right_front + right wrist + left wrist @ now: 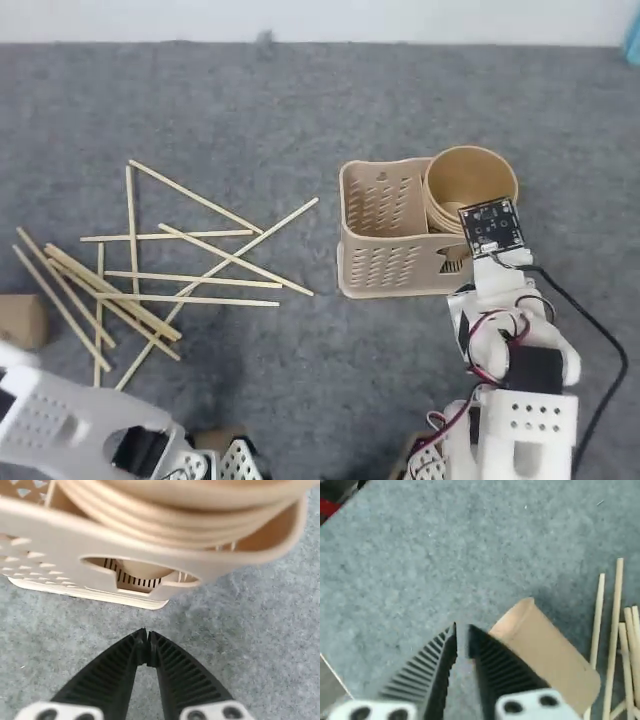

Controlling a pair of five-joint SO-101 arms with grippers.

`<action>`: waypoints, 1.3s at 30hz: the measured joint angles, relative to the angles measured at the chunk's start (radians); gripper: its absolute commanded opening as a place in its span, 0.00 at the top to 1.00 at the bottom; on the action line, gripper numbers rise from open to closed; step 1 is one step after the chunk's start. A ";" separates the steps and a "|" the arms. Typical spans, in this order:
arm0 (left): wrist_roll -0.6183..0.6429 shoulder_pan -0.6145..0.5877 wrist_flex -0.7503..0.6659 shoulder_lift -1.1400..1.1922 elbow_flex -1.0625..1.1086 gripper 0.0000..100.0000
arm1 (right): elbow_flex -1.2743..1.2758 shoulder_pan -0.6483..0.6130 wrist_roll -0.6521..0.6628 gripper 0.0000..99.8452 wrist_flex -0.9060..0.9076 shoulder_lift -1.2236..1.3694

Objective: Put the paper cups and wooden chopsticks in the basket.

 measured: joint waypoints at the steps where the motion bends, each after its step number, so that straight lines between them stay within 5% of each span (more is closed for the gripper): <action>1: 0.000 -0.009 0.006 0.002 0.000 0.99 | 0.000 0.000 0.000 0.99 0.000 0.000; 11: -0.021 -0.041 0.002 0.087 0.094 0.99 | 0.000 0.000 0.000 0.99 0.000 0.000; 25: 0.074 0.092 0.003 0.207 0.104 0.99 | 0.006 0.000 0.000 0.99 0.000 0.000; 39: 0.229 0.221 0.020 -0.077 0.137 0.99 | 0.006 0.000 0.000 0.99 0.000 0.000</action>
